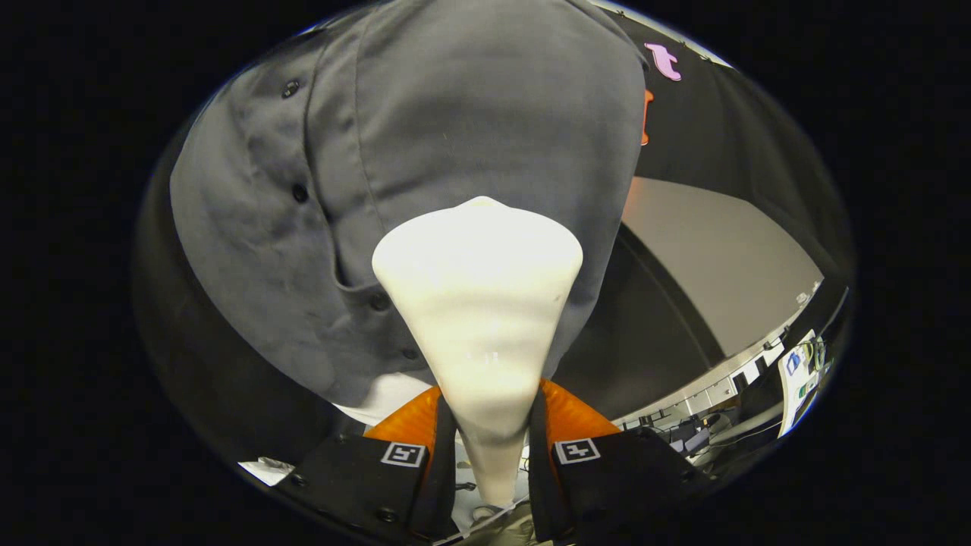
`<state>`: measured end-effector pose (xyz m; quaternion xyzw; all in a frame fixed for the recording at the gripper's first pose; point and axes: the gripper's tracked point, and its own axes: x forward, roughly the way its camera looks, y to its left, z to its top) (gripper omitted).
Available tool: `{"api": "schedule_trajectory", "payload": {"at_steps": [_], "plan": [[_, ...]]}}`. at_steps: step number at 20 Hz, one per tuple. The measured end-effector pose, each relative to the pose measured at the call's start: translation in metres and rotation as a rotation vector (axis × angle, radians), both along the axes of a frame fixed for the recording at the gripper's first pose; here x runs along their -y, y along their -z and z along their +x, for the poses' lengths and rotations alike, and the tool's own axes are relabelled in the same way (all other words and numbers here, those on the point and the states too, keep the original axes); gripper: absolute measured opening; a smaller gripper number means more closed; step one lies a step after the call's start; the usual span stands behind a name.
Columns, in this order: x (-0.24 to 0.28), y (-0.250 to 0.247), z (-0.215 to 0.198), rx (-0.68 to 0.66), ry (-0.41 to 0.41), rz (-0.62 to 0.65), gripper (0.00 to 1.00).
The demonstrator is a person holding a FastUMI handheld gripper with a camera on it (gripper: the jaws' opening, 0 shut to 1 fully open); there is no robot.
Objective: Iron the clothes twice with a garment steamer, once on the left side and once on the right side.
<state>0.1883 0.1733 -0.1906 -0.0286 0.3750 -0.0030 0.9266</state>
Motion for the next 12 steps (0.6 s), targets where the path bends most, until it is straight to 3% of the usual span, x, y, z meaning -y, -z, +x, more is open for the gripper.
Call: {"api": "schedule_trajectory", "payload": {"at_steps": [12], "plan": [[-0.094, -0.158, 0.007, 0.23, -0.103, 0.001, 0.48]]}}
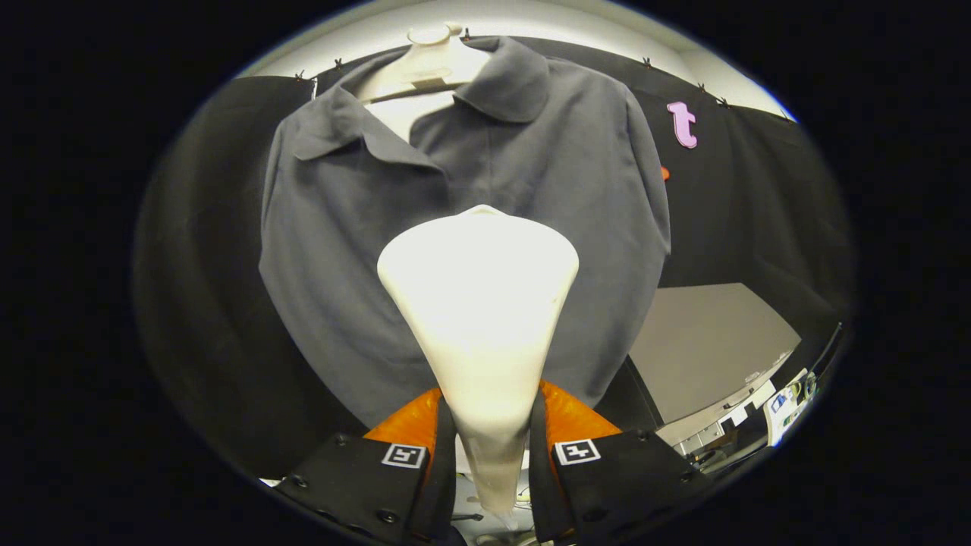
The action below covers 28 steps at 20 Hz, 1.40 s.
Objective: Iron the clothes twice with a garment steamer, once on the left side and once on the right side.
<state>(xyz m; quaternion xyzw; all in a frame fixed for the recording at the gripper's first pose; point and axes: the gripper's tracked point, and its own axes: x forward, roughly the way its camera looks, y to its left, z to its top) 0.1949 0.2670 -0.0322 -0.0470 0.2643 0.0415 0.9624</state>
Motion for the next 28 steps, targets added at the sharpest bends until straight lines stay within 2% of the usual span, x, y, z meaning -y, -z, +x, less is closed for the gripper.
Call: {"api": "schedule_trajectory", "payload": {"at_steps": [6, 11, 17, 28], "plan": [[-0.053, -0.044, 0.002, 0.055, -0.066, 0.023, 0.48], [-0.094, -0.057, 0.013, 0.072, -0.116, 0.022, 0.48], [-0.118, -0.045, 0.038, 0.058, -0.129, 0.016, 0.47], [-0.117, -0.003, 0.061, 0.016, -0.107, 0.01, 0.48]]}}
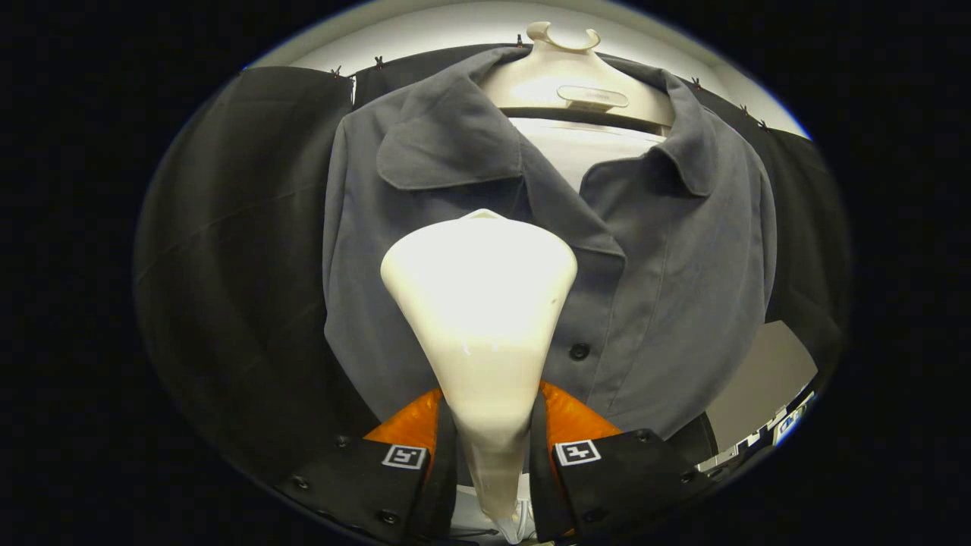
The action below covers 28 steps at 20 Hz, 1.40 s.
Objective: Iron the clothes twice with a garment steamer, once on the left side and once on the right side.
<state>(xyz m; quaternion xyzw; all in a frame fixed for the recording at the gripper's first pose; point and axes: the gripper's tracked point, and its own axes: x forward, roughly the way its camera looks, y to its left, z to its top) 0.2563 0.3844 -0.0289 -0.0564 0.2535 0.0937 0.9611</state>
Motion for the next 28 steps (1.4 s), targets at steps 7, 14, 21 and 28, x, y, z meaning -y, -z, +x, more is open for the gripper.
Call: {"api": "schedule_trajectory", "payload": {"at_steps": [7, 14, 21, 28], "plan": [[-0.003, 0.038, -0.012, -0.044, 0.0, -0.015, 0.48], [0.004, 0.09, -0.029, -0.122, 0.0, -0.031, 0.48], [0.009, 0.137, -0.039, -0.178, 0.005, -0.054, 0.48], [0.035, 0.209, -0.064, -0.257, 0.002, -0.061, 0.48]]}}
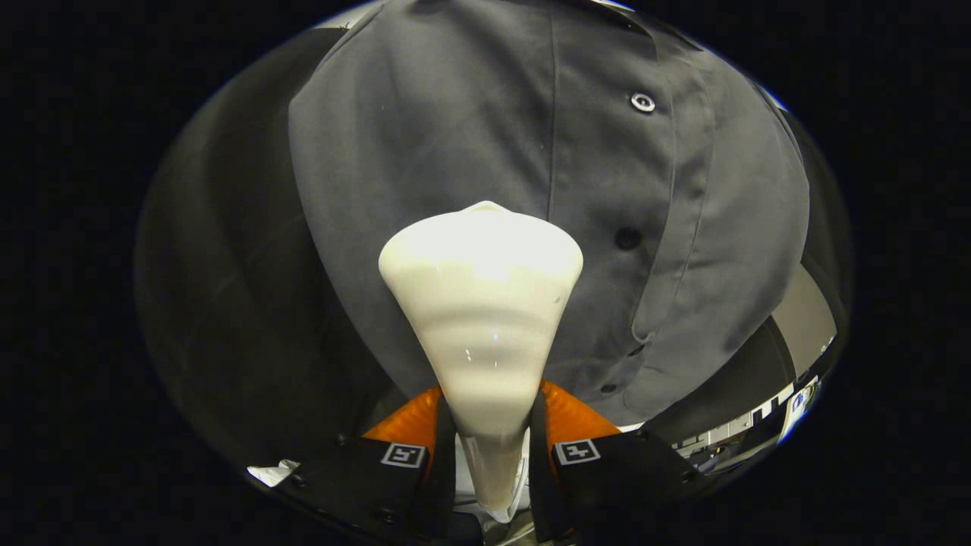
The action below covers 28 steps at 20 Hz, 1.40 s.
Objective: Iron the clothes twice with a garment steamer, once on the left side and once on the right side.
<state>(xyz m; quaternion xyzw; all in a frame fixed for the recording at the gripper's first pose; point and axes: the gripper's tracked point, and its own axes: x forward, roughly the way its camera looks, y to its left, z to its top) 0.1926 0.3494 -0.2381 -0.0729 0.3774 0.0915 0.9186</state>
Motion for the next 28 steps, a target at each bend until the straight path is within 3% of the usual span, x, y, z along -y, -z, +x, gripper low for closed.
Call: {"api": "schedule_trajectory", "payload": {"at_steps": [6, 15, 28], "plan": [[0.013, 0.058, -0.008, -0.039, -0.006, -0.013, 0.48], [0.02, 0.086, -0.019, -0.117, 0.002, 0.019, 0.48], [0.043, 0.154, -0.058, -0.204, -0.004, -0.041, 0.48]]}}
